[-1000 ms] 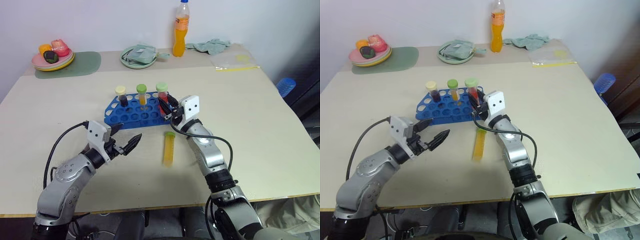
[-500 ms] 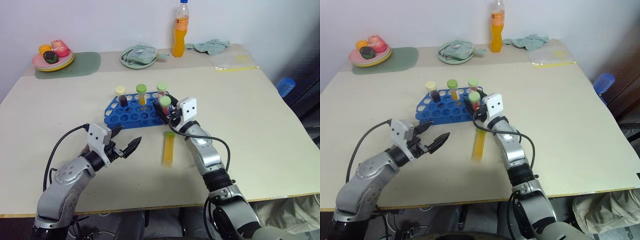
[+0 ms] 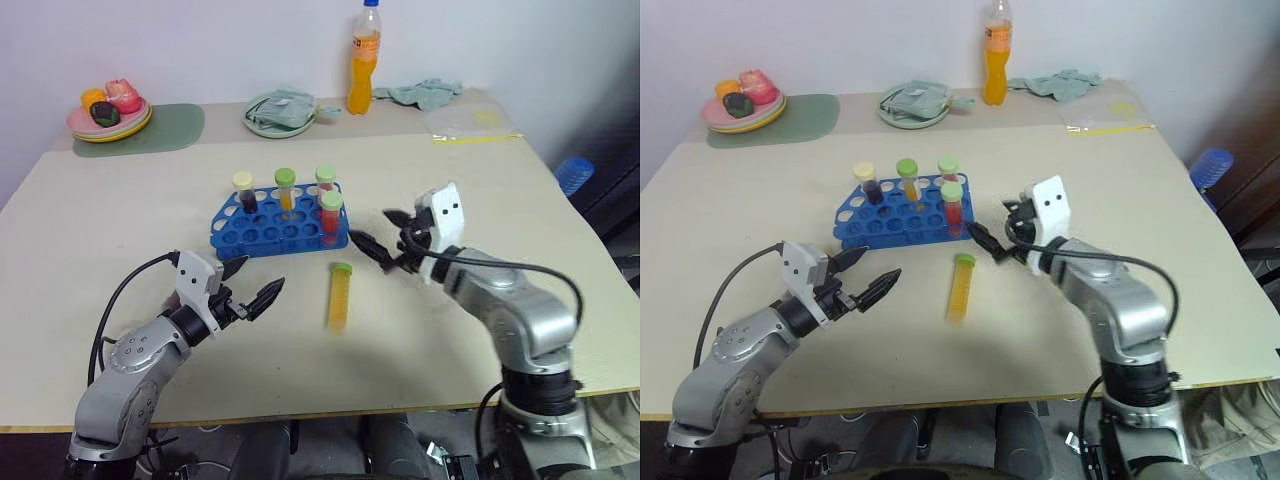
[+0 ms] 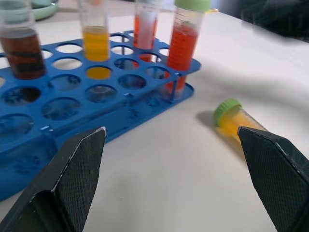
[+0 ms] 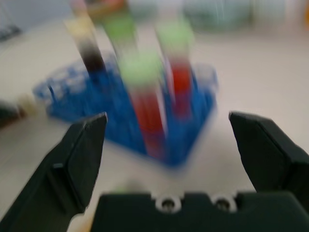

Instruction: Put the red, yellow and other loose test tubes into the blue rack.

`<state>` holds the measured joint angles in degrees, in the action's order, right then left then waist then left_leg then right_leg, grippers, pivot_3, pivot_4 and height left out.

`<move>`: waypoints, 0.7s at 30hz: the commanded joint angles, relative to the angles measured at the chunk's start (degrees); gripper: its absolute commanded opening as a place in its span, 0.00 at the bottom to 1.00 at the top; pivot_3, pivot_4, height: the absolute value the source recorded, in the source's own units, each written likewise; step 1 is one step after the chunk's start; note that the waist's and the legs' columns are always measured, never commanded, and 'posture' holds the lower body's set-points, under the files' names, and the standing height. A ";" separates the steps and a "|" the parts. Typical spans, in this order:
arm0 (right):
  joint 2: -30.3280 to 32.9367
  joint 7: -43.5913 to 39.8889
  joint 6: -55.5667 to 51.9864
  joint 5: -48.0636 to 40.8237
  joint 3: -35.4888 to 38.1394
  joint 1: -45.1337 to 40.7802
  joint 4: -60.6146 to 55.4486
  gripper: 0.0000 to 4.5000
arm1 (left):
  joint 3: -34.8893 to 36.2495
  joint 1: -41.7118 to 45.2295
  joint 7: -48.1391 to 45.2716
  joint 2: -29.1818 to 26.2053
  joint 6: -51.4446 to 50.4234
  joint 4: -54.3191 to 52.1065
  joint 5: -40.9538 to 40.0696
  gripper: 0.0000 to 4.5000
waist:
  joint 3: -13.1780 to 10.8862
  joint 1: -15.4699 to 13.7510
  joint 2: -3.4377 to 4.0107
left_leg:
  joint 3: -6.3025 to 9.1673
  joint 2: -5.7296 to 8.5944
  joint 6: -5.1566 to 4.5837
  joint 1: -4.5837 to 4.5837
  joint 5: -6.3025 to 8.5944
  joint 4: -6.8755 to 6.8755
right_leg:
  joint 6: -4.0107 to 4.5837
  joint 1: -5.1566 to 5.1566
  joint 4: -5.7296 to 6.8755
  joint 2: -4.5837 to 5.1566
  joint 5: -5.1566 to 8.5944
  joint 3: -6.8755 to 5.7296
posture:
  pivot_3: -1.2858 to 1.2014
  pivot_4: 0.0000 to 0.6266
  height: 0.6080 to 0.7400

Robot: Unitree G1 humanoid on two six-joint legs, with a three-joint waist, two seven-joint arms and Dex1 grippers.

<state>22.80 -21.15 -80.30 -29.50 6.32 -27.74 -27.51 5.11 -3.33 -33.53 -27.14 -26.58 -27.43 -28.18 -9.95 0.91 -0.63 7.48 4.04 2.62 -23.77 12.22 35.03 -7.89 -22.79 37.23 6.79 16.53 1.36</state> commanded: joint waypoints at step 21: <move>-8.20 91.96 10.54 -83.50 -10.83 -10.16 27.64 0.99 | -3.07 -5.08 -11.34 -4.96 8.77 2.59 2.77 1.00 | -0.03 1.48 0.08 | -0.04 -0.08 -0.12 -0.11 0.03 0.01 | -0.02 -0.02 -0.05 0.00 0.00 -0.02 | 0.52 0.24 1.00</move>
<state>15.83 68.89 -69.73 -111.65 -4.72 -37.24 0.16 1.53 -8.30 -44.99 -32.26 -19.05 -22.83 -25.46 -9.98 2.39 -0.55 7.44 3.97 2.50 -23.87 12.25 35.03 -7.91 -22.81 37.18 6.77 16.53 1.34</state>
